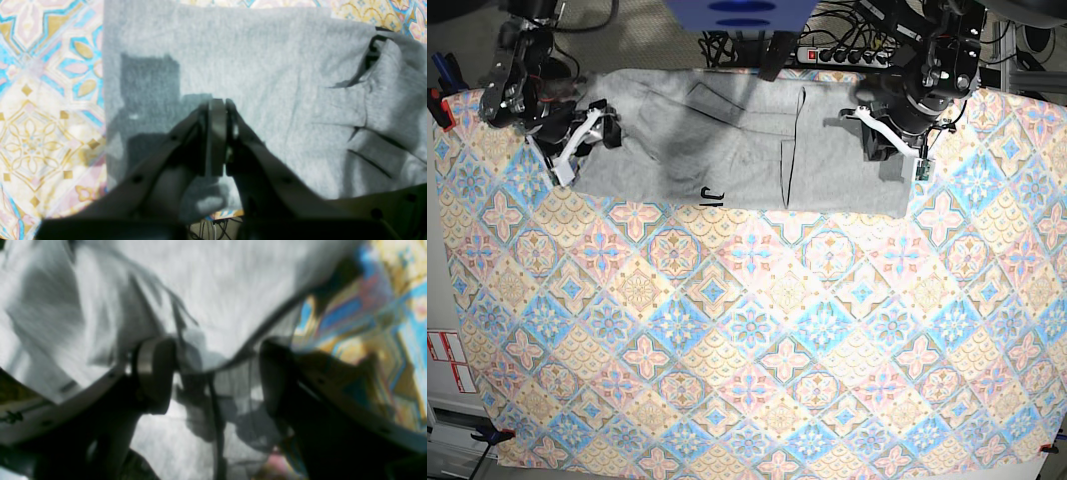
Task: Fold the T-shirt properly
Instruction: 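Grasp the shirt's side edge near the right gripper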
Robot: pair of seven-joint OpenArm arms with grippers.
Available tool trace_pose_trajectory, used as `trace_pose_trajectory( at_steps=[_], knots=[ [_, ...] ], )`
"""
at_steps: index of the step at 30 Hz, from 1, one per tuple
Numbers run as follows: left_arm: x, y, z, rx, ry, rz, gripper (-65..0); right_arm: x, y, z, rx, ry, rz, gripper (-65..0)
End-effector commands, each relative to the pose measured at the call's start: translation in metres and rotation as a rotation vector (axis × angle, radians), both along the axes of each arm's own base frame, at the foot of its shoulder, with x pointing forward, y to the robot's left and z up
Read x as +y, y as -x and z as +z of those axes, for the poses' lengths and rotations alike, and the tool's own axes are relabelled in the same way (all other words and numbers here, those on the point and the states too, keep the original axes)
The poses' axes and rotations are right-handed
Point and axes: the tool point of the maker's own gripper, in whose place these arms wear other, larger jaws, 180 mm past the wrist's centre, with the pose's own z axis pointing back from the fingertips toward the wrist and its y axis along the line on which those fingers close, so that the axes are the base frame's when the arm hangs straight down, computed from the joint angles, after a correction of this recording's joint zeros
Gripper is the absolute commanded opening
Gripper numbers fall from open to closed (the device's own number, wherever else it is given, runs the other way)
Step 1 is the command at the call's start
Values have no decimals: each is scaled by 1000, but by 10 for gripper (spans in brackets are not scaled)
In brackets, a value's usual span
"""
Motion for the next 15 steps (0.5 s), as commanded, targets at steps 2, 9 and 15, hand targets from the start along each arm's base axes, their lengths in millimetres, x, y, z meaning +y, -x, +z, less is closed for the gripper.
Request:
trace_pose_trajectory(
  at_steps=[2, 9, 15],
  knots=[
    [0, -5, 7, -31, 1, -4, -650, -5, -7, 2, -16, -1, -9, -254],
    [0, -5, 7, -31, 1, -4, -650, -2, -3, 0, -3, -5, 0, -254],
    [1, -5, 7, -31, 0, -2, -650, 21, 11, -6, 55, -35, 72, -254]
  ],
)
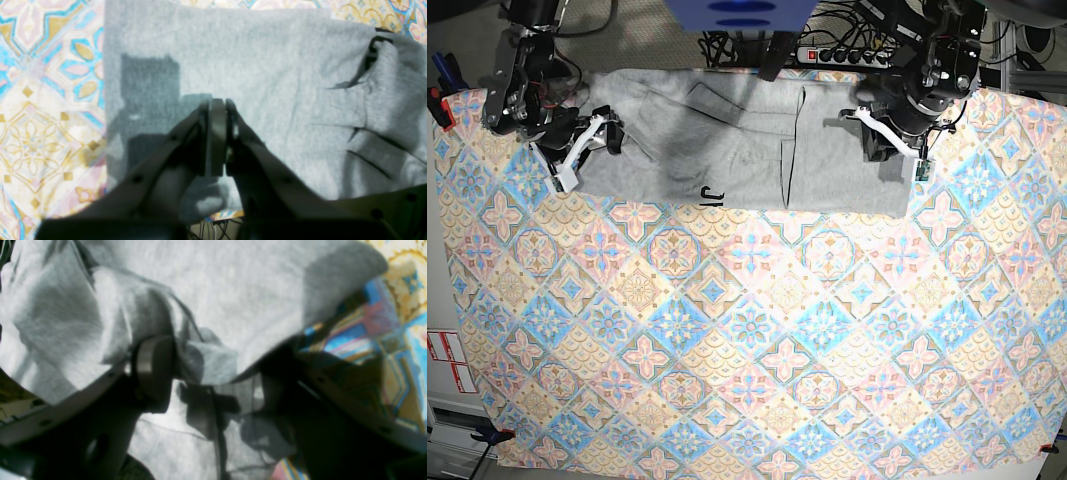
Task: Fold the T-shirt properly
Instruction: 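Grasp the shirt's side edge near the right gripper, then lift the shirt end with the right gripper and fold it toward the left gripper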
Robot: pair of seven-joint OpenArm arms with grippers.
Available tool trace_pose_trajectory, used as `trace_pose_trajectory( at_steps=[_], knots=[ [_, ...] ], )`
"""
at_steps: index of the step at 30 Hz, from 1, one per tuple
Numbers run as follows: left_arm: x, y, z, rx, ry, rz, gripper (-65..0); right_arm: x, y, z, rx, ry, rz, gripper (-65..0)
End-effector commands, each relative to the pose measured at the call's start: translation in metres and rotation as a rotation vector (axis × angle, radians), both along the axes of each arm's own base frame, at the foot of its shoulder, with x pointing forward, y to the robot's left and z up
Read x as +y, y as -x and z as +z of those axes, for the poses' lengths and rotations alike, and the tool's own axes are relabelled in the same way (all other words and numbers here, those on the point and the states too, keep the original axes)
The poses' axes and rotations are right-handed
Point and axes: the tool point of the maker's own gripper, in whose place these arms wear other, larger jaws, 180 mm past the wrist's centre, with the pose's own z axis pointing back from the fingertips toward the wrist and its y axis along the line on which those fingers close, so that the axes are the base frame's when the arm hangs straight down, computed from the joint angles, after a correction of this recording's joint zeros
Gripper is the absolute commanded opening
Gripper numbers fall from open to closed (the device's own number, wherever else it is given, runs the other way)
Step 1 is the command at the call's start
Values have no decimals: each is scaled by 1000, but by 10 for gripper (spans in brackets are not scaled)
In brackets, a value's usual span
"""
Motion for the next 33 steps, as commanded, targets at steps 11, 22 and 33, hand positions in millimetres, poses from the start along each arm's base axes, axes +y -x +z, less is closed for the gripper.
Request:
trace_pose_trajectory(
  at_steps=[11, 22, 33],
  knots=[
    [1, -4, 7, -31, -1, -1, -650, 32, 15, -2, 36, -98, 56, -440],
    [2, -5, 8, -34, -1, 0, -650, -11, -34, 5, -36, -45, -68, -647],
    [25, -14, 15, -68, -15, 96, -650, -81, -96, 11, -50, 135, -190, -647]
  ],
)
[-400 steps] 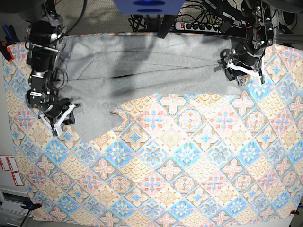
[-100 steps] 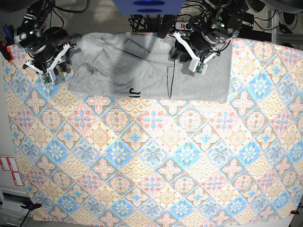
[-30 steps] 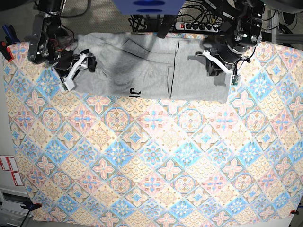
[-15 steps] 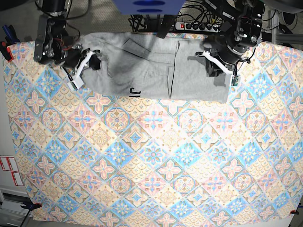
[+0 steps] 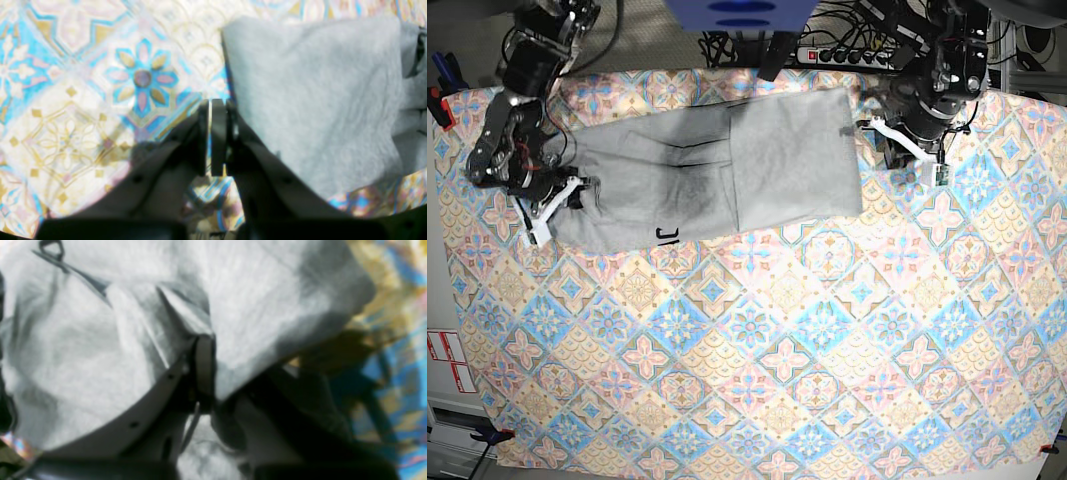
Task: Fold the T-shirt properly
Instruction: 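Lift the shirt end with the right gripper and fold it toward the left gripper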
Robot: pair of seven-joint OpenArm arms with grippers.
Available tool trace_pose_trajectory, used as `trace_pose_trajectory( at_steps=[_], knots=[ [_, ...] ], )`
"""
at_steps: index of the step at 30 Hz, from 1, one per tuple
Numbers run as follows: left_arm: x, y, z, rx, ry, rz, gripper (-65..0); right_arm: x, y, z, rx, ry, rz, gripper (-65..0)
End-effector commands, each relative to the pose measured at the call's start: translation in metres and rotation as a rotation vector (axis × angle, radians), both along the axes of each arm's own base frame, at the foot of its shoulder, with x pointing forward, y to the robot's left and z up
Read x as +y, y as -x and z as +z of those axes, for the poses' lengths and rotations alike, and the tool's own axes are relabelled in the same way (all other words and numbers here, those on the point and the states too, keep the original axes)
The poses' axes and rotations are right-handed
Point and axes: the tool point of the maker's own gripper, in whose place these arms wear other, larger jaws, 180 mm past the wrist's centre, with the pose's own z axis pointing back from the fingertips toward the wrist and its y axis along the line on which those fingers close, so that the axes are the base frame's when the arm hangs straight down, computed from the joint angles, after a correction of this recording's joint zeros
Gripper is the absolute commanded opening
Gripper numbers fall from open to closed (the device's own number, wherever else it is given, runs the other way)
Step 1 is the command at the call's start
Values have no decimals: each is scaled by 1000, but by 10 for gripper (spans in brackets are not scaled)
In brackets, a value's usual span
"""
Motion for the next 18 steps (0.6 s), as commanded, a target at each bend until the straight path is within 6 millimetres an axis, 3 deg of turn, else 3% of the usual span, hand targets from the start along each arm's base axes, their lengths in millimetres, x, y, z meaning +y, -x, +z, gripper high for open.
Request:
trace_pose_trajectory(
  at_steps=[1, 5, 8, 18],
  knots=[
    [3, -6, 9, -37, -4, 5, -650, -16, -12, 13, -35, 53, -7, -647],
    [9, -6, 10, -40, -11, 19, -650, -22, -24, 39, -106, 118, 16, -647],
    [10, -5, 10, -38, -13, 22, -650, -15, -14, 51, -122, 178, 77, -647],
    [11, -1, 7, -25, -16, 24, -650, 138, -18, 123, -401, 27, 488, -647]
  ],
)
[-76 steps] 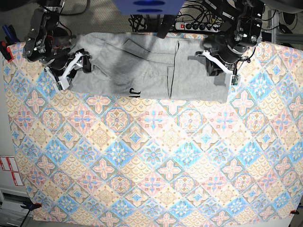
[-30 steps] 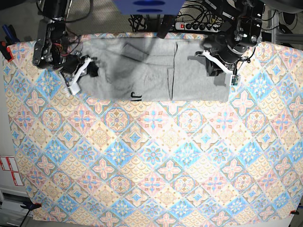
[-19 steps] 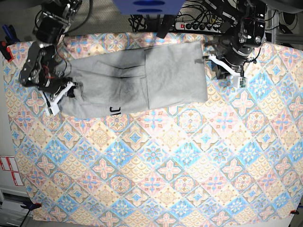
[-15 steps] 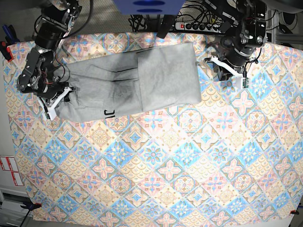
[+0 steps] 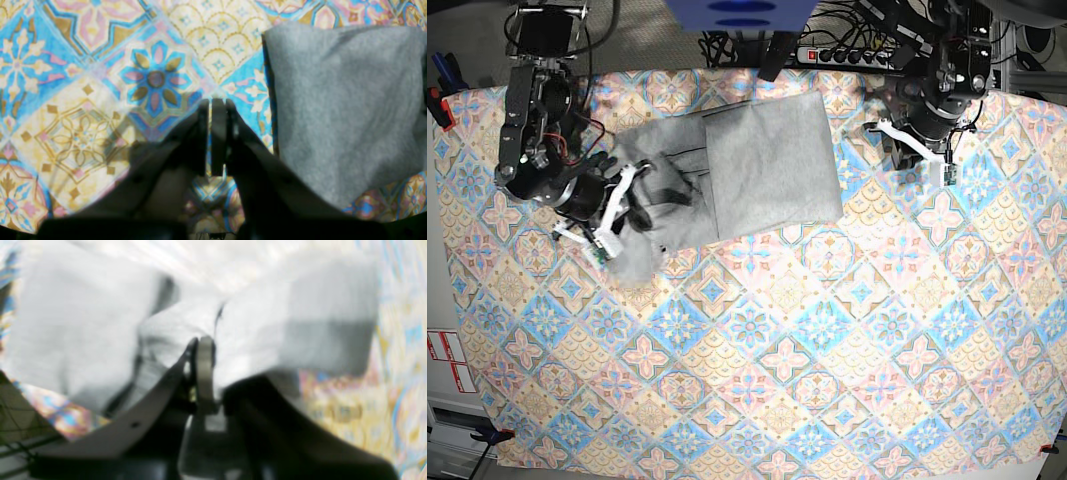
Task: Fold the T-shirt properly
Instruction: 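Lift the shirt end with the right gripper and fold it toward the left gripper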
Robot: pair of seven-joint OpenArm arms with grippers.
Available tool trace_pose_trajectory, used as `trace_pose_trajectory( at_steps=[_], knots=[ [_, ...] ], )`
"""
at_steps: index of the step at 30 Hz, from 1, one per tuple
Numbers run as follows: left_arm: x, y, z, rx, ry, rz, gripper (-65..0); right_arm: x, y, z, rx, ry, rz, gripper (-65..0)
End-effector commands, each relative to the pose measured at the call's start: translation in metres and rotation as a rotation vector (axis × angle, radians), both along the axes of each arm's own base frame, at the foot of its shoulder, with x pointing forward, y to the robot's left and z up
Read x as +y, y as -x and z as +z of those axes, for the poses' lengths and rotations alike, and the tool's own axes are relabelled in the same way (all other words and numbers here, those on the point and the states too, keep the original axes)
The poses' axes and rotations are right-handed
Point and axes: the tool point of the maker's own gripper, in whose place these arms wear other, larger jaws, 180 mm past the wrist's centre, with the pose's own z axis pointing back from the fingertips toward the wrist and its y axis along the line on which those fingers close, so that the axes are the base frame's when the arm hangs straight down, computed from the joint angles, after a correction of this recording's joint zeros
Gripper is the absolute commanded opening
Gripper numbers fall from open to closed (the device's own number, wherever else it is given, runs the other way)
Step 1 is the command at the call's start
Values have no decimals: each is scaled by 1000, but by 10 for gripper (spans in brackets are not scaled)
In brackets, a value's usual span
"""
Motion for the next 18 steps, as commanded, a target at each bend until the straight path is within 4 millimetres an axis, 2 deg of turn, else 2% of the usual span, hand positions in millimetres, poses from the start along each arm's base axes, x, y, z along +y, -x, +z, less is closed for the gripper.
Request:
trace_pose_trajectory(
  at_steps=[1, 5, 14, 18],
  knots=[
    [3, 0, 6, -20, -12, -6, -650, 12, -7, 19, -68, -21, 39, -647],
    [6, 7, 2, -1, -19, -1, -650, 51, 1, 29, -95, -35, 161, -647],
    [52, 20, 7, 8, -84, 106, -650, 130, 23, 33, -103, -66, 432, -647],
    [56, 22, 8, 10, -91, 112, -650, 158, 32, 28, -87, -60, 544, -644]
  ],
)
